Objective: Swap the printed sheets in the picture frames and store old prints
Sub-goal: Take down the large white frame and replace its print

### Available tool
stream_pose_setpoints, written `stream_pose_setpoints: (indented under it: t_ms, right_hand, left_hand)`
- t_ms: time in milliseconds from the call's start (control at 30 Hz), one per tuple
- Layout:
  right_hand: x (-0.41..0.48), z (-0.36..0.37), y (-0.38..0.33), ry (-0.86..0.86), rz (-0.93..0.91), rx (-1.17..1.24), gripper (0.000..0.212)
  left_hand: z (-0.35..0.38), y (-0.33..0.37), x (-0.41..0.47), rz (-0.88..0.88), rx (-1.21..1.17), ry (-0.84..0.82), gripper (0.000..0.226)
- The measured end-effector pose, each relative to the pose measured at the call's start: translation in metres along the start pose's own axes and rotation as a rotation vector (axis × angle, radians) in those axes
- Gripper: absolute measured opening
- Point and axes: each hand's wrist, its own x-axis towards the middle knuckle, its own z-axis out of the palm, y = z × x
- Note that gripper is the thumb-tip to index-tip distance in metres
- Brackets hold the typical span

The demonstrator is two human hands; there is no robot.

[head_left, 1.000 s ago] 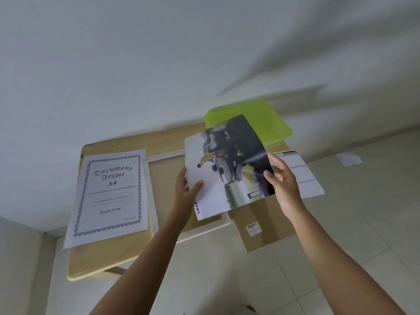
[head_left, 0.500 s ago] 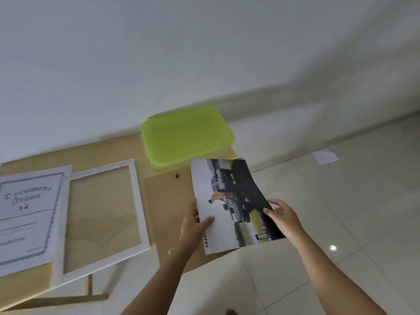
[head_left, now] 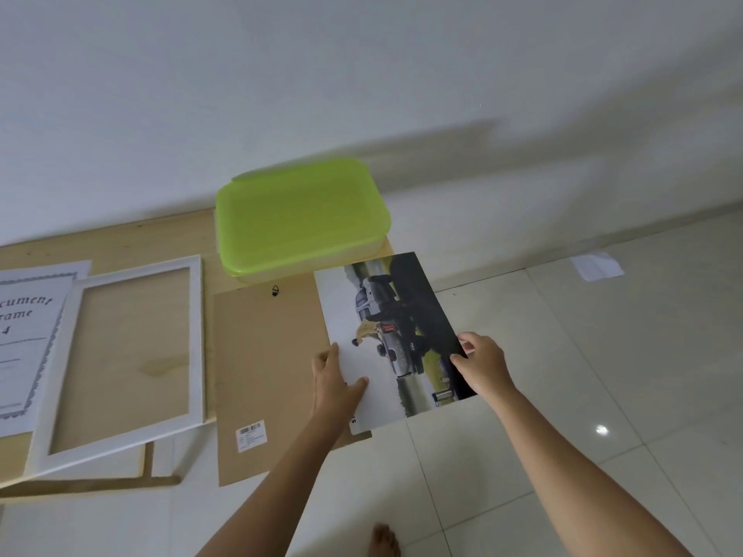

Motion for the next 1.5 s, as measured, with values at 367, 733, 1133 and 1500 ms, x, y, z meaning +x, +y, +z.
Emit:
stream_pose_setpoints:
  t_ms: [367,733,1133,1500]
  right_hand:
    - [0.004,0.043,-0.040,0.049,-0.409,-0.149,0.035]
    - [0.007,0.090,-0.058,-0.198,-0.583,-0.512,0.048]
    - [0.008,0.085,-0.055,-0.123,-0.542,-0.459,0.041]
    - [0.005,0.085,-0.063,-0.126,-0.520,-0.480,0.037]
  left_hand:
    - [-0.027,-0.027,0.013,0.129,0.401,0.206,0.045]
    - [-0.039,-0.052,0.019,0.111,0.760,0.078,0.066]
    - [-0.056,-0.063,0.015,0.127,0.752,0.087,0.064]
    - [-0.059,-0.054,0.016,0.095,0.743,0.063,0.062]
